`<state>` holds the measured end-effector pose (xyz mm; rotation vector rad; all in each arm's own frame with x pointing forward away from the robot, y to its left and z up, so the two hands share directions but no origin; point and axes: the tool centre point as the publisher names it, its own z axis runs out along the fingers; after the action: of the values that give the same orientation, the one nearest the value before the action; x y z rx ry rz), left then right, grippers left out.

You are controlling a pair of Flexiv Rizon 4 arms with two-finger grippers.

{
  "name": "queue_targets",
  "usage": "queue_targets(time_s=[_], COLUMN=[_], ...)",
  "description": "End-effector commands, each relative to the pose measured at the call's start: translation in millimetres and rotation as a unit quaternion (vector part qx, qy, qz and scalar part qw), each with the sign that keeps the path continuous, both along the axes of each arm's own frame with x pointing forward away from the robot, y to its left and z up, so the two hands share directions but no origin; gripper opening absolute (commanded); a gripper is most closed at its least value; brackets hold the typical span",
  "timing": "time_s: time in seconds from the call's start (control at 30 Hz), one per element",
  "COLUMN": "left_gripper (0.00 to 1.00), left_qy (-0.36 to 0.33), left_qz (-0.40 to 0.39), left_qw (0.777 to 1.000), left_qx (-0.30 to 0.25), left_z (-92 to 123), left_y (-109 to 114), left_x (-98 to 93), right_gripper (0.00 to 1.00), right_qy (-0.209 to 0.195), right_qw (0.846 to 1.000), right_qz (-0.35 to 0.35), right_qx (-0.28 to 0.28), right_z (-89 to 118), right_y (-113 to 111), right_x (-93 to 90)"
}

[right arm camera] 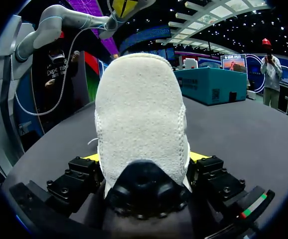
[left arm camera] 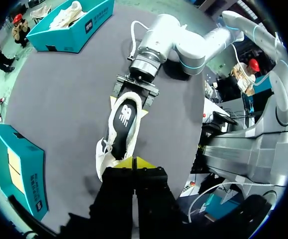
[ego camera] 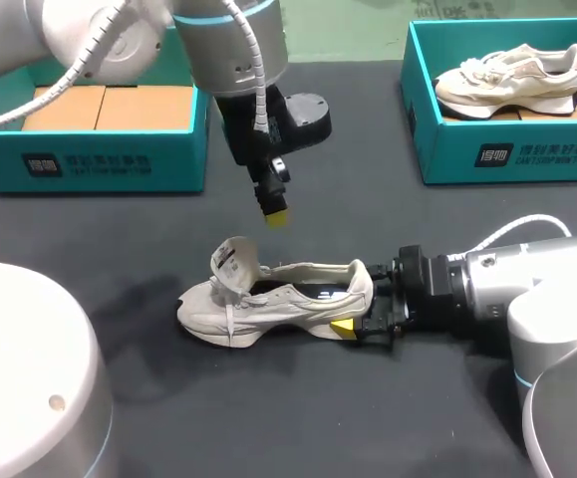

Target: Take the shoe out of the shoebox, open the shoe tongue, remove and reinsert the insole, then place the shoe into the shoebox

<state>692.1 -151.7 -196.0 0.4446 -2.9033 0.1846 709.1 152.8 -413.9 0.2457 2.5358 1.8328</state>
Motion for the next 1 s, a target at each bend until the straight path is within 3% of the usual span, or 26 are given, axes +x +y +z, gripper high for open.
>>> queue_targets(time_s=[0.03, 0.17, 0.33, 0.6, 0.67, 1.0], left_gripper=[0.0, 0.0, 0.0, 0.0, 0.0, 0.0], left_qy=[-0.052, -0.099, -0.128, -0.139, -0.133, -0.135], left_qz=[-0.026, -0.099, -0.137, -0.156, -0.166, -0.165], left_qw=[0.998, 0.99, 0.982, 0.978, 0.977, 0.977], left_qx=[0.017, -0.02, -0.024, -0.014, -0.033, -0.03], left_z=[-6.8, -22.7, -38.9, -60.5, -65.9, -67.8], left_y=[-3.2, -4.4, -4.7, -11.9, -13.0, -12.6], left_x=[-5.3, -9.0, -8.8, -7.8, -7.8, -6.6], right_gripper=[0.0, 0.0, 0.0, 0.0, 0.0, 0.0], right_qy=[0.0, 0.0, 0.0, 0.0, 0.0, 0.0], right_qw=[1.0, 1.0, 1.0, 1.0, 1.0, 1.0], right_qz=[0.0, 0.0, 0.0, 0.0, 0.0, 0.0], right_qx=[-0.002, -0.002, -0.002, -0.002, -0.002, -0.002], right_z=[-2.4, -2.4, -2.4, -2.4, -2.4, -2.4], right_y=[2.8, 2.8, 2.8, 2.8, 2.8, 2.8], right_x=[0.3, 0.3, 0.3, 0.3, 0.3, 0.3])
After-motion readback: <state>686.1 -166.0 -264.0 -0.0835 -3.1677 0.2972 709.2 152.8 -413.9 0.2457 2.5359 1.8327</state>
